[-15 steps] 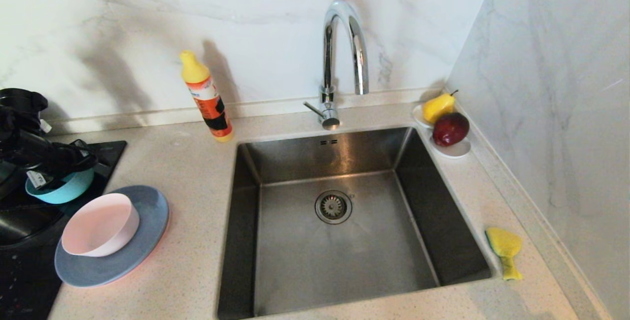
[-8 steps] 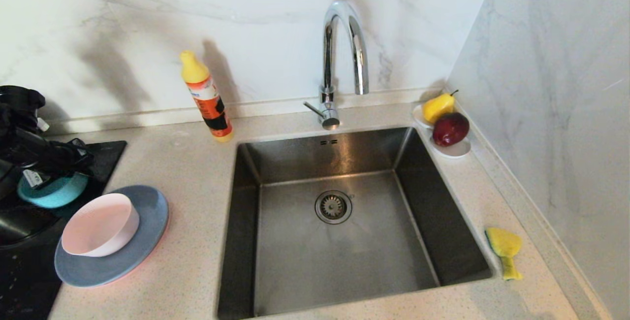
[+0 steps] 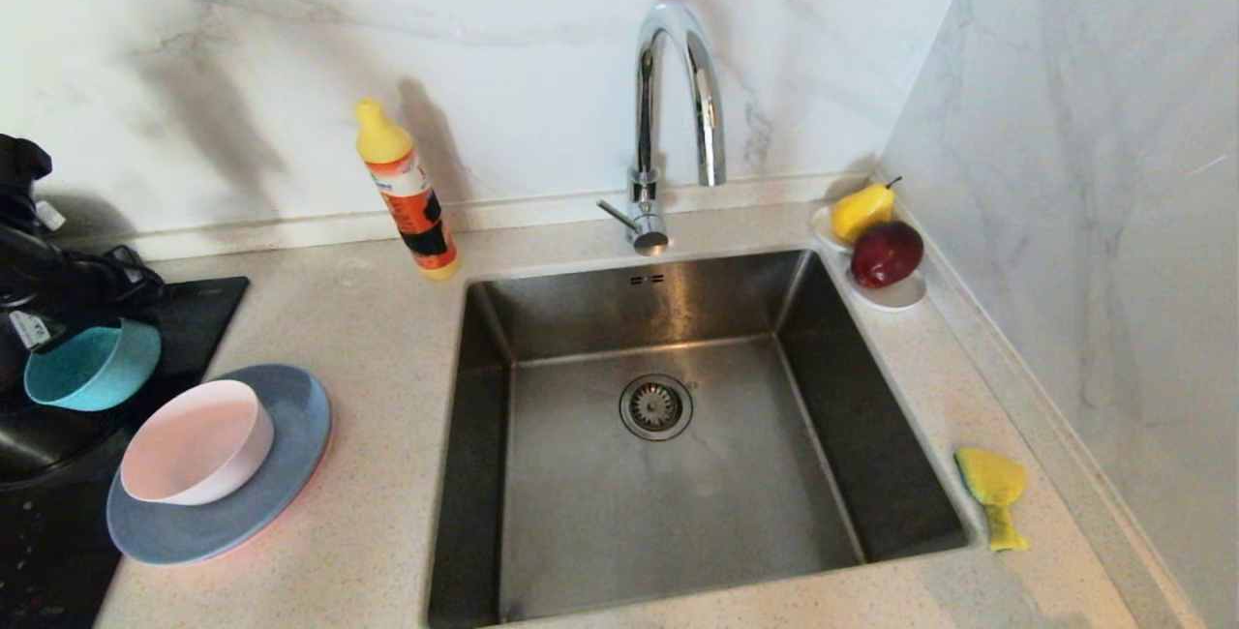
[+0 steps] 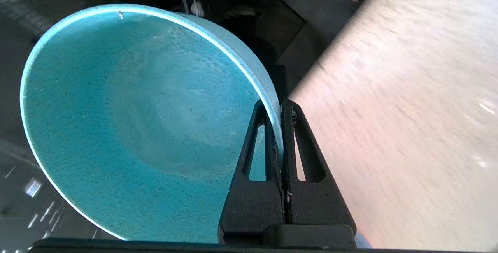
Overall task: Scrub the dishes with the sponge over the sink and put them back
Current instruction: Place the bowl on the bowl
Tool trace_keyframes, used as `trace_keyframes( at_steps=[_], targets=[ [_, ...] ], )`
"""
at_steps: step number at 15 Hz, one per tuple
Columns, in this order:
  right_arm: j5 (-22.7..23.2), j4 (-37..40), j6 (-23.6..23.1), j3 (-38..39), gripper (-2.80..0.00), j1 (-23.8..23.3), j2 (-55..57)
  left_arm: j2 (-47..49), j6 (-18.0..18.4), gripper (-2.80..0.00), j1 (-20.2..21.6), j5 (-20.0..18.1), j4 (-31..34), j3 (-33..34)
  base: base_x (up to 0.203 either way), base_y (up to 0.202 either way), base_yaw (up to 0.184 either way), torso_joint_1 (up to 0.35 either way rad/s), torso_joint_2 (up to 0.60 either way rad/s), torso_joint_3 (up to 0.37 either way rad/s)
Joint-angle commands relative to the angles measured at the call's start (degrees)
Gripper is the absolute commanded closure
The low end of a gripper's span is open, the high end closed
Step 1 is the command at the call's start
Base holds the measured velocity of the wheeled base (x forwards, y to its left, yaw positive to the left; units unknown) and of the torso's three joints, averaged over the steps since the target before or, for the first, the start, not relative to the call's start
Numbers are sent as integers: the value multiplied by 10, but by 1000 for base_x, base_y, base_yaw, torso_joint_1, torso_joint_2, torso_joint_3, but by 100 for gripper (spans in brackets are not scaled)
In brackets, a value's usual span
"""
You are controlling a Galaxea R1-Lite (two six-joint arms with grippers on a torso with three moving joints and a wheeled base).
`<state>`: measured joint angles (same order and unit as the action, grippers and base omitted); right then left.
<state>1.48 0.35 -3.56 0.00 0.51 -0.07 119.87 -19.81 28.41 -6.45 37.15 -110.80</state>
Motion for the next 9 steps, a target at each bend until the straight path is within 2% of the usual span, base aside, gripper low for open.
trace_keyframes(
  at_steps=[1, 5, 9],
  targets=[
    [0, 0, 0, 0, 0, 0, -1, -76, 1, 0, -18, -5, 44, 0, 0, 0, 0, 0, 0, 0],
    [0, 0, 0, 0, 0, 0, 0, -160, 4, 0, -104, -18, 155, 26, 0, 0, 0, 0, 0, 0],
    [0, 0, 0, 0, 0, 0, -1, -185, 1, 0, -150, -7, 147, 130, 0, 0, 0, 0, 0, 0]
  ],
)
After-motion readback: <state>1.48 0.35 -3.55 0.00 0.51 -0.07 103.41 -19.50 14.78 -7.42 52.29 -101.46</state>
